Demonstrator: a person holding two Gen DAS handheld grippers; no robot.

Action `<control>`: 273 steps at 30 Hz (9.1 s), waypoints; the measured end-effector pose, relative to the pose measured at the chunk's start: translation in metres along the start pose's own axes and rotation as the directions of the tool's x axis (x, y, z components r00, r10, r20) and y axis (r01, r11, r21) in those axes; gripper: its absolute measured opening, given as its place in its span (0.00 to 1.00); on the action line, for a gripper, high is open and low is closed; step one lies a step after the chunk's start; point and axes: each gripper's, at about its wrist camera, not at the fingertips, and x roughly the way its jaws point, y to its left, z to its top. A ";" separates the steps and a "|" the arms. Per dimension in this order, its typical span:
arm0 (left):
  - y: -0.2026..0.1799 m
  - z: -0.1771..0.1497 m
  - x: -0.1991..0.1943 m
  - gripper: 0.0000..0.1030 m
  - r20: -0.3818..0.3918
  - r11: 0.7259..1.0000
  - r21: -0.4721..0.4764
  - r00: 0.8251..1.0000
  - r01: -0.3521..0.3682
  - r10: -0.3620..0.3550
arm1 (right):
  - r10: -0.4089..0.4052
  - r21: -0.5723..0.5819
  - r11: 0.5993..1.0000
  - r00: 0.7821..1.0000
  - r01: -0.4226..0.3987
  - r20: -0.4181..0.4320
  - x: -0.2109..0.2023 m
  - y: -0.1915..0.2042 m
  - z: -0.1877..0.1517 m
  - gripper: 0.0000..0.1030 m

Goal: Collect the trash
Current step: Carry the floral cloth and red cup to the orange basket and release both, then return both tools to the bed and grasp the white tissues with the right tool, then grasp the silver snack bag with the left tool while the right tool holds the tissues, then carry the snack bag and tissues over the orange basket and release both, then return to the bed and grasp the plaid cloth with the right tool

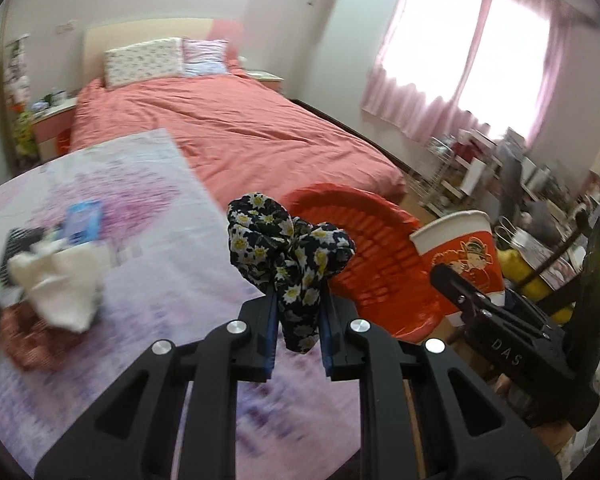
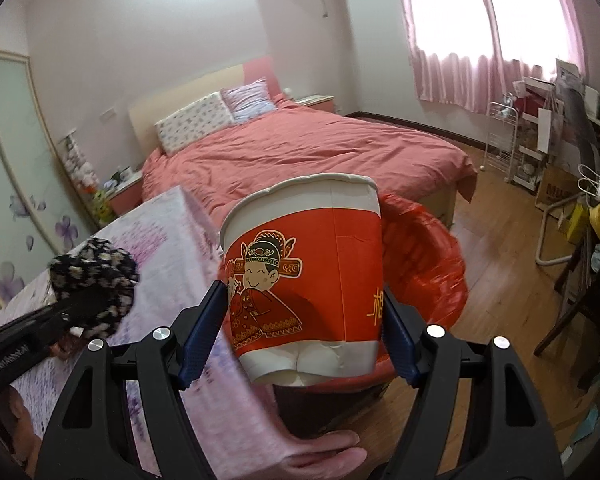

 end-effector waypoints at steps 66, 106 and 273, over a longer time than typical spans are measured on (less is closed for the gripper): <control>0.310 -0.107 -0.175 0.72 -0.075 0.708 -0.367 0.778 -0.604 0.624 | 0.299 -0.261 0.888 0.906 -0.379 -0.299 0.058 0.269 -0.069 0.36; 0.297 -0.032 -0.123 0.02 -0.035 0.815 -0.347 0.875 -0.464 0.483 | 0.265 -0.240 0.925 0.953 -0.295 -0.149 0.037 0.208 -0.049 0.16; 0.360 -0.111 -0.172 0.69 -0.145 0.712 -0.418 0.815 -0.565 0.561 | 0.271 -0.419 0.825 0.917 -0.379 -0.294 0.028 0.287 -0.096 0.43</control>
